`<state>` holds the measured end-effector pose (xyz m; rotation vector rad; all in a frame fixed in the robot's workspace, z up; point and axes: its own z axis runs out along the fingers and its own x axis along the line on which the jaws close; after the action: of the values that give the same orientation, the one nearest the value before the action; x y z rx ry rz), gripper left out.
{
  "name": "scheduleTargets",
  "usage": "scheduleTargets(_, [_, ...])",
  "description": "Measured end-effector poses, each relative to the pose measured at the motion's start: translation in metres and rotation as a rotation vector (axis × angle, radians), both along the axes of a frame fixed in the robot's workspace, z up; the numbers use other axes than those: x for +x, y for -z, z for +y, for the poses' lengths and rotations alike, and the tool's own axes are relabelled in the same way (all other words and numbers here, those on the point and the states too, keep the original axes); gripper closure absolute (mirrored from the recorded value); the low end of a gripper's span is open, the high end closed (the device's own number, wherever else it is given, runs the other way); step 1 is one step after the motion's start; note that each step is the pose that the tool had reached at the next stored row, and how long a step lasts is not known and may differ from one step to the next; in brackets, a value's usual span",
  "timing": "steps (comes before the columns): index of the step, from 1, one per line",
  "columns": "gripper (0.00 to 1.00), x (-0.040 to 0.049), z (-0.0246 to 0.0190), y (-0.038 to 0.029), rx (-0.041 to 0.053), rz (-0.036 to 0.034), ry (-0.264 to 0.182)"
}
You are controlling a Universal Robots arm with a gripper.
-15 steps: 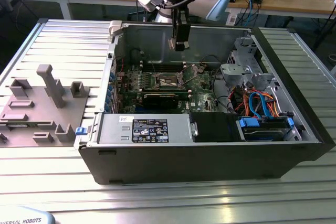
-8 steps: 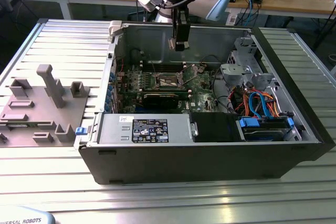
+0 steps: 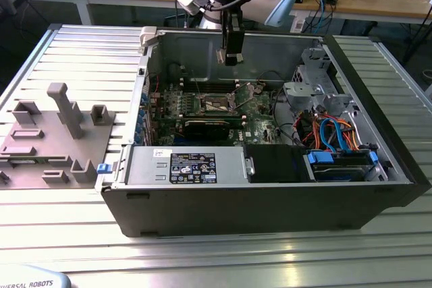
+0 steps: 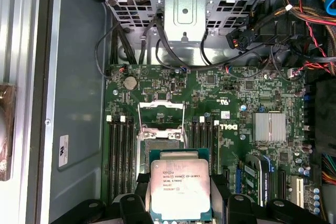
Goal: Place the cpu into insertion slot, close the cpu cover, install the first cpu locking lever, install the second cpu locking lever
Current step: 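Place the cpu into insertion slot, then close the cpu cover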
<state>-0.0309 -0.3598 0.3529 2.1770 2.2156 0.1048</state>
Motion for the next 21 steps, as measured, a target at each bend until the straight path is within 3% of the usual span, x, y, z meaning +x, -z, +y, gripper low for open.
scheduleTargets(21, [0.46,0.0,0.0,0.0,0.0,0.0,0.017])
